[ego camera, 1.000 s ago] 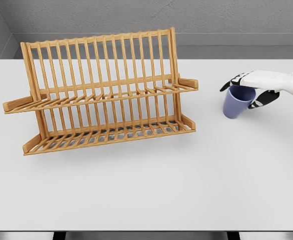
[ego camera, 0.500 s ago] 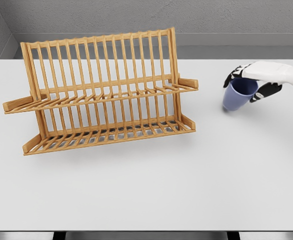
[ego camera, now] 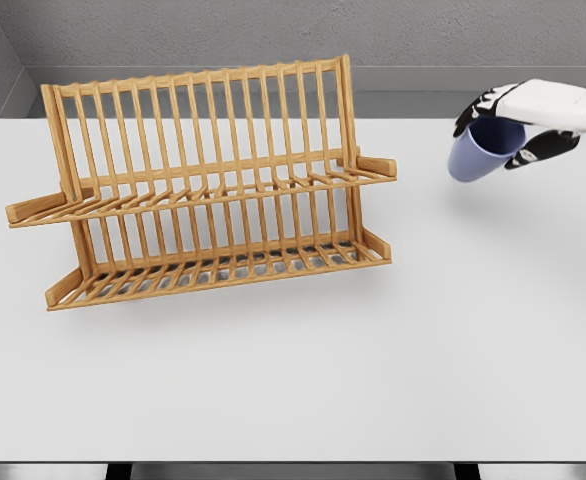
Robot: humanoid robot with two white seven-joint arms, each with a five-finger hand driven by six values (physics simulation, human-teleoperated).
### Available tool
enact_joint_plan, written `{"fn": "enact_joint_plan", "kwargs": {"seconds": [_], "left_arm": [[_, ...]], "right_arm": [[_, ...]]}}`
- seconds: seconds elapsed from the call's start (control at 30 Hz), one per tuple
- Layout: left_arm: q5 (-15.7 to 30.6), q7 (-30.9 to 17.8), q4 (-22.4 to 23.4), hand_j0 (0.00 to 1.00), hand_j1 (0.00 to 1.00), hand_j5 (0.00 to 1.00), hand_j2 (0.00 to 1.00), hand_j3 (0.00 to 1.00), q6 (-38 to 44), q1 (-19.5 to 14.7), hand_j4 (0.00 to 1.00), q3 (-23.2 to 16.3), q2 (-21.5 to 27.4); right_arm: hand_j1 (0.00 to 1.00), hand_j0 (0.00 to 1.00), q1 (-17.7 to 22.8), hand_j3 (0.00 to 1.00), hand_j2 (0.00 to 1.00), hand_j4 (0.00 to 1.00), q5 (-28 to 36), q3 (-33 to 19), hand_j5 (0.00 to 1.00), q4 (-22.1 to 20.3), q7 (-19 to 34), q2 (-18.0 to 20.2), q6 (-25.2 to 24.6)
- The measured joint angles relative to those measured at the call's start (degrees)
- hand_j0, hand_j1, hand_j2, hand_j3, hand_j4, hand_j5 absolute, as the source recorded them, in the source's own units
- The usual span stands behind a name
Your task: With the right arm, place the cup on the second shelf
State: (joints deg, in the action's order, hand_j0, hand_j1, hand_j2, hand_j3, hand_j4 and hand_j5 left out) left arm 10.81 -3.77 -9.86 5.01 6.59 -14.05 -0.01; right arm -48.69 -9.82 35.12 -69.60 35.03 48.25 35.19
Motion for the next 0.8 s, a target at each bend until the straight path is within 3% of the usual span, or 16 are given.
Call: {"fn": "enact_joint_plan", "kwargs": {"seconds": [0.8], "left_arm": [[0.00, 0.00, 0.00, 1.00, 1.00, 1.00, 1.00, 1.00, 0.00, 0.00, 1.00, 0.00, 0.00]], "right_arm": [[0.67, 0.67, -3.25, 0.67, 0.67, 0.67, -0.05, -1.66, 0.67, -18.70, 0.06, -0.27, 0.04]]}}
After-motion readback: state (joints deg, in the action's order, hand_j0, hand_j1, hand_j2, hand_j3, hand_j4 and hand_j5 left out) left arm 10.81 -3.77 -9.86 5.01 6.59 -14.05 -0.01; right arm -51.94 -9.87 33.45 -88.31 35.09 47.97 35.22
